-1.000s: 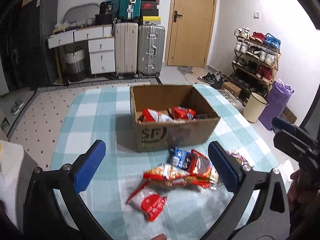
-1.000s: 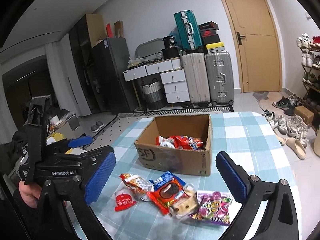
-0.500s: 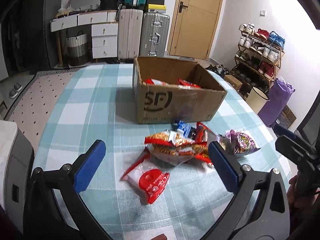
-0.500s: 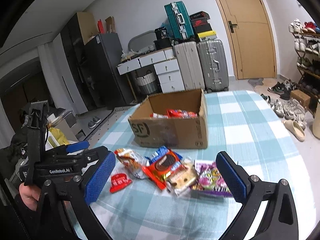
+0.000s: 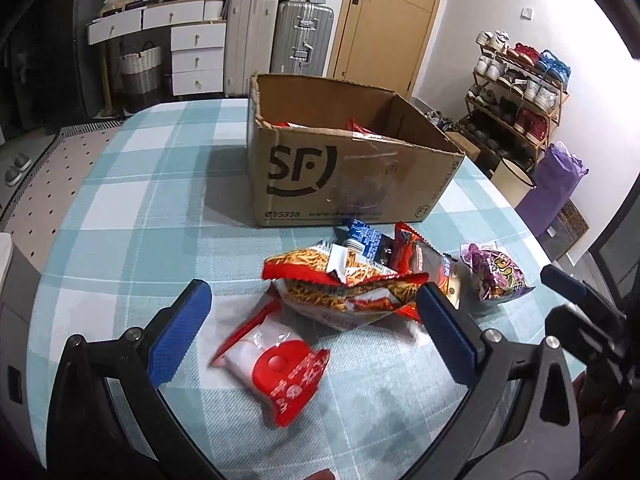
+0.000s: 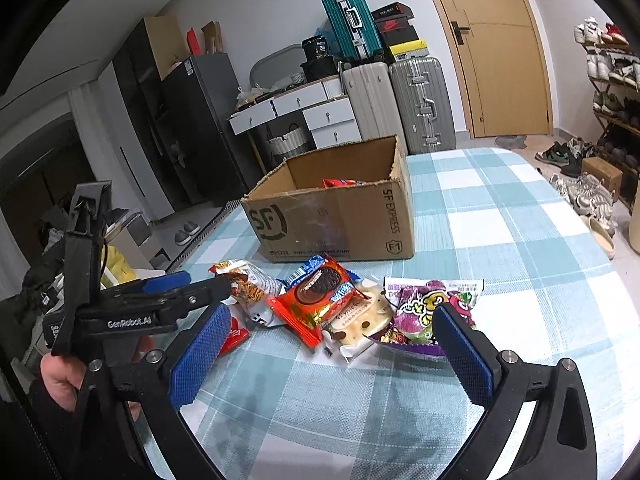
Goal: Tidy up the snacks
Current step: 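Withdraw both tools from the box back toward the remaining snacks, then grasp the orange noodle snack bag with the left gripper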
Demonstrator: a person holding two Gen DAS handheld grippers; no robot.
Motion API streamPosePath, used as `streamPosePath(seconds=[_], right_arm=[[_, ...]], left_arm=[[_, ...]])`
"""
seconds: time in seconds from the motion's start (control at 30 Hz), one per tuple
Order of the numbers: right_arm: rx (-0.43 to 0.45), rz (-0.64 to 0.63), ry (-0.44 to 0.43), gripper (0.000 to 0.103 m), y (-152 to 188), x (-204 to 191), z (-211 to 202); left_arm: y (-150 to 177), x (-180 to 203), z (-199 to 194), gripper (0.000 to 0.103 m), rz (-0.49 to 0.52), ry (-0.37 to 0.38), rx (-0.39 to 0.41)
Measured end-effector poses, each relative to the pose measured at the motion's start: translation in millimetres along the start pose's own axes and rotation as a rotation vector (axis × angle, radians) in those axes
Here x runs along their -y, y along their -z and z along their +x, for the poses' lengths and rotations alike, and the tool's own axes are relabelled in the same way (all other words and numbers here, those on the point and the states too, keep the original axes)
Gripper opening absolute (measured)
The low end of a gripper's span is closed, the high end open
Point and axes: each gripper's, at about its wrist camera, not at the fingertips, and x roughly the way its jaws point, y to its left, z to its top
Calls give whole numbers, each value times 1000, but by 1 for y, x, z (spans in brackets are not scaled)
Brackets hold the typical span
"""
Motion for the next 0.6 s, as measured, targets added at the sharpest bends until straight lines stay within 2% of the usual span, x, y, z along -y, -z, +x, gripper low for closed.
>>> streamPosePath(seconds=[0.6], right_arm=[[-31, 54, -19, 102, 1, 20, 19]], left_arm=[[-26, 8, 73, 99, -2, 52, -56]])
